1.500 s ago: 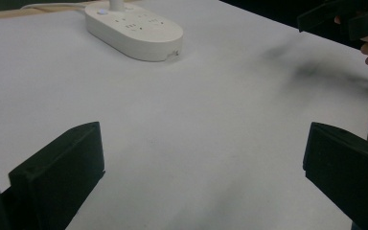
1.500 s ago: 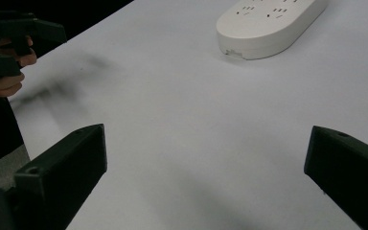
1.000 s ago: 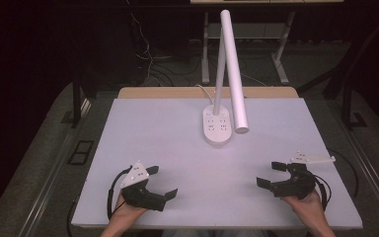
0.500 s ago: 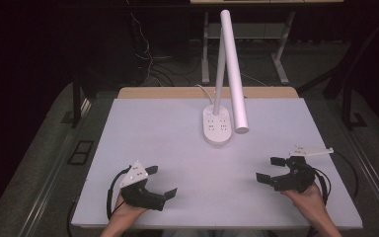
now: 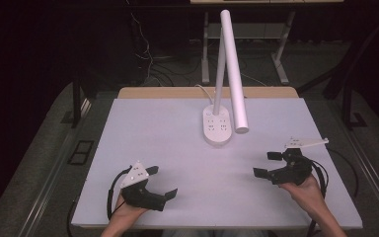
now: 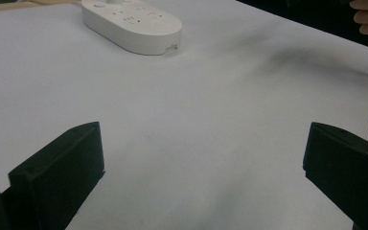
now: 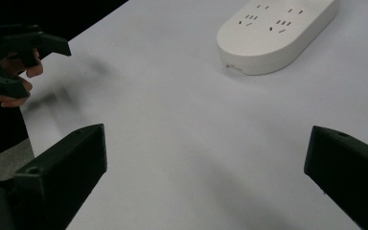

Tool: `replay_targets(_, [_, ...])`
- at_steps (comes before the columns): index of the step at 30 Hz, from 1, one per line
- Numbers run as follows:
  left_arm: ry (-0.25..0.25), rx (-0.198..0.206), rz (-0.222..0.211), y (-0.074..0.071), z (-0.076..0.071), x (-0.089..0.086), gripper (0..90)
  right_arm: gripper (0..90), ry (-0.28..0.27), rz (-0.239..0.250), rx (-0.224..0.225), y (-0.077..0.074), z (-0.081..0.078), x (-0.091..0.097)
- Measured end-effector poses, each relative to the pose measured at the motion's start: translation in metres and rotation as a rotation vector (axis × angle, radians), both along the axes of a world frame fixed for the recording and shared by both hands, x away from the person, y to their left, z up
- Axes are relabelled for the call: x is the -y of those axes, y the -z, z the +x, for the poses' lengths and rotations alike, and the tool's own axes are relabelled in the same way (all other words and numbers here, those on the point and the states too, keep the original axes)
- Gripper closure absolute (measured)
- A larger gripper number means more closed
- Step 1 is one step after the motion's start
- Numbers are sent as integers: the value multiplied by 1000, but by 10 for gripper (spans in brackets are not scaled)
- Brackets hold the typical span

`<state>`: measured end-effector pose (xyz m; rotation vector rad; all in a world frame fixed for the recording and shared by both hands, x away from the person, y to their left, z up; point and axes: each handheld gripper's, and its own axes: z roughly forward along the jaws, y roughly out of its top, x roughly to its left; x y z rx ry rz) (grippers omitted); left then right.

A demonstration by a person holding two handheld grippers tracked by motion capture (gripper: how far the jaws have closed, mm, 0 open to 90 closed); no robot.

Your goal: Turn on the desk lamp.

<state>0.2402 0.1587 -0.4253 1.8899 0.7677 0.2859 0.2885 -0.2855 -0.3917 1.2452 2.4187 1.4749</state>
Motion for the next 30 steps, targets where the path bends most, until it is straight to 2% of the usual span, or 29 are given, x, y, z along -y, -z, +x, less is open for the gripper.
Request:
replay_targets(19, [-3,-4,-6,0,-1,1,0,3,-26,-16,23,-31,27,-13])
replay_targets(30, [-4,0,-9,0,0,1,0,4,-33,-47,24,-43,53,-24])
